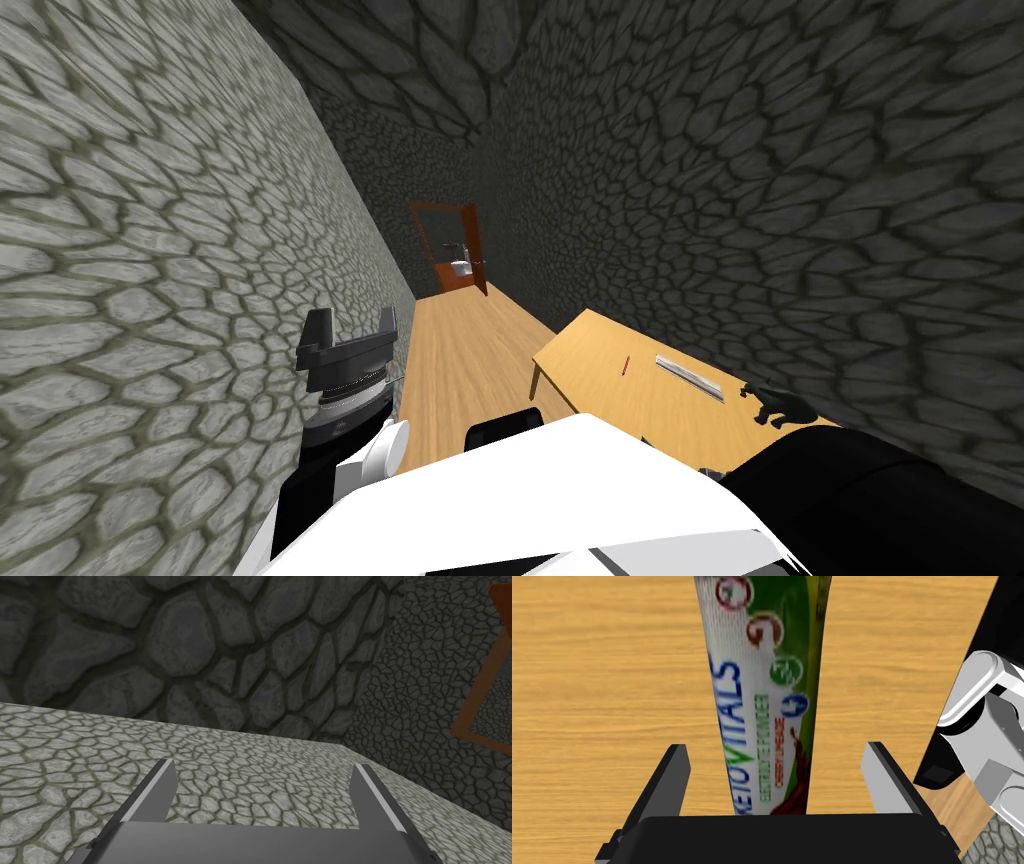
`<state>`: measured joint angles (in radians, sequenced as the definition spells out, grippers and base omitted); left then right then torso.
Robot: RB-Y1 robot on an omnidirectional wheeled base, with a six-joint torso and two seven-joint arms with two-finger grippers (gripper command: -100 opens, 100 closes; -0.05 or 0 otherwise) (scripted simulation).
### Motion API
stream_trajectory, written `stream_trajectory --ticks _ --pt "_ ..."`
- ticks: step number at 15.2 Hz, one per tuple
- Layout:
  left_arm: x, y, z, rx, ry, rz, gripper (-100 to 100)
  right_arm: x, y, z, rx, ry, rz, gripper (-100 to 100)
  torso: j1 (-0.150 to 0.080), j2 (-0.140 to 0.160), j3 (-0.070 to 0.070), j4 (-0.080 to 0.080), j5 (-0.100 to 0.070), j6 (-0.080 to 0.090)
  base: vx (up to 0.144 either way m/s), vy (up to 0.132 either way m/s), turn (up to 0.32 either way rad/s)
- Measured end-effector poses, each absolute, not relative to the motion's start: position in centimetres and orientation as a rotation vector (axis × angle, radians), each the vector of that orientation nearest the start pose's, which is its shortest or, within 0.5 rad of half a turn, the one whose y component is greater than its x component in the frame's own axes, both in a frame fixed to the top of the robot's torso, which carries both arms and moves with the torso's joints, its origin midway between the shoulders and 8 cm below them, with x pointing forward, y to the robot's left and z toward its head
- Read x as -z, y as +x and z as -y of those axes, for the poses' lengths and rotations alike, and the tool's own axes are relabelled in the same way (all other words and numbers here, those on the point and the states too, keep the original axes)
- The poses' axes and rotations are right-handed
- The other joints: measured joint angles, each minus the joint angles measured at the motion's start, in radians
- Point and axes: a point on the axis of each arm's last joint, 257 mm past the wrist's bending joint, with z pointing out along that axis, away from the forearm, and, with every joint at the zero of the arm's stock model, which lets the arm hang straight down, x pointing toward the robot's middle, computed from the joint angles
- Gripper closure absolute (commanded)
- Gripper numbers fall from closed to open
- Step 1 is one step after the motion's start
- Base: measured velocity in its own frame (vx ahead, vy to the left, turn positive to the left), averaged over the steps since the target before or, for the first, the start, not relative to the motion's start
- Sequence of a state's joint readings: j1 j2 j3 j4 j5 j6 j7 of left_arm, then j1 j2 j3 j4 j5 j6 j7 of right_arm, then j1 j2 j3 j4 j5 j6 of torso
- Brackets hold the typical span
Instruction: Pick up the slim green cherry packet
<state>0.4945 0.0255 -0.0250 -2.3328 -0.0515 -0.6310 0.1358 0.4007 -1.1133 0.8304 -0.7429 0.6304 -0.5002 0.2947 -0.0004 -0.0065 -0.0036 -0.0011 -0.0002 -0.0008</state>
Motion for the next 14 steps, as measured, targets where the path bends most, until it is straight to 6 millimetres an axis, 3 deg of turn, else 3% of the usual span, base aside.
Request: stream_trajectory --ticks 5,6,11,14 --pt "-7.0 31.0 -25.3 1.471 -0.500 -0.509 0 54.3 -6.0 58.4 0.004 -0.641 -3.053 -100 -0.001 0.008 0.004 0.001 0.000 0.002 -0.022 -0.049 0.054" --pt "-7.0 31.0 -25.3 1.471 -0.500 -0.509 0 54.4 -6.0 58.4 0.007 -0.640 -3.053 100 0.000 0.008 0.004 0.002 0.000 0.002 -0.008 -0.012 0.002" --pt "-7.0 31.0 -25.3 1.471 -0.500 -0.509 0 54.4 -6.1 58.3 0.003 -0.640 -3.053 100 0.001 0.006 0.004 0.002 0.000 0.001 0.002 0.005 -0.011" --pt "-7.0 31.0 -25.3 1.471 -0.500 -0.509 0 53.2 -5.8 59.4 0.011 -0.653 -3.055 100 0.005 0.004 0.003 0.001 0.002 0.002 0.023 0.049 -0.060"
